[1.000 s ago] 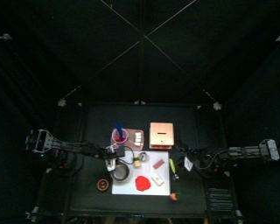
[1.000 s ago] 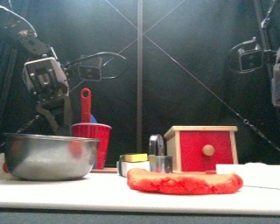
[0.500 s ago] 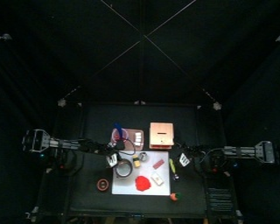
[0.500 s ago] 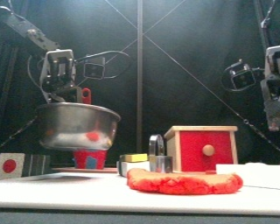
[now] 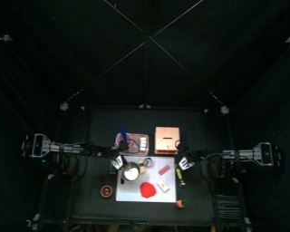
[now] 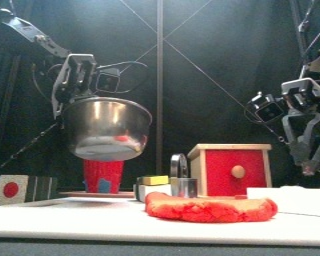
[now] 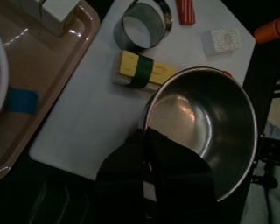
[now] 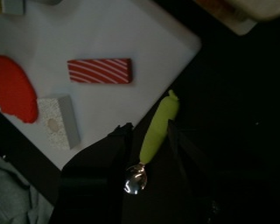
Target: Grab bowl
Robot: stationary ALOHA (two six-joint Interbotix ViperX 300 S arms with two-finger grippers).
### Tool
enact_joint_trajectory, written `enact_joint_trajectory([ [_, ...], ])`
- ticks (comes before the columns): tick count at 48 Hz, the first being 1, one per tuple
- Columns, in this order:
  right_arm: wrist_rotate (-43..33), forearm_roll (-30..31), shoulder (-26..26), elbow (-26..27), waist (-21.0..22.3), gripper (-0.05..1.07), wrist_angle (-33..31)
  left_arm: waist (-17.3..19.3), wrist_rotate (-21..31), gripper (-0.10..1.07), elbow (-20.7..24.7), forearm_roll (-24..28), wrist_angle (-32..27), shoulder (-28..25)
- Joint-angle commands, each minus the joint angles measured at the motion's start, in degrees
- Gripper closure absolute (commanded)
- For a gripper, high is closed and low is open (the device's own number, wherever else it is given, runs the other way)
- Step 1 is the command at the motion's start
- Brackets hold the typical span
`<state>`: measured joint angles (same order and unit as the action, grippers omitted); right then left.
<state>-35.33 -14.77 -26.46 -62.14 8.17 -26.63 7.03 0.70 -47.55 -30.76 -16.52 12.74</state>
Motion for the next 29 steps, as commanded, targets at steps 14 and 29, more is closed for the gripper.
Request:
enact_joint_trajectory([
  [14,-26.98,20.39,2.20,5.10,-8.44,0.26,-4.13,0.53,0.00,0.67,1.76,-1.93,1.41,0.62],
  [29,-41.31,29.27,4.57,5.36,-12.83,0.25,-4.04,0.88,0.00,0.67,3.34,-5.01,1.49,-1.76],
])
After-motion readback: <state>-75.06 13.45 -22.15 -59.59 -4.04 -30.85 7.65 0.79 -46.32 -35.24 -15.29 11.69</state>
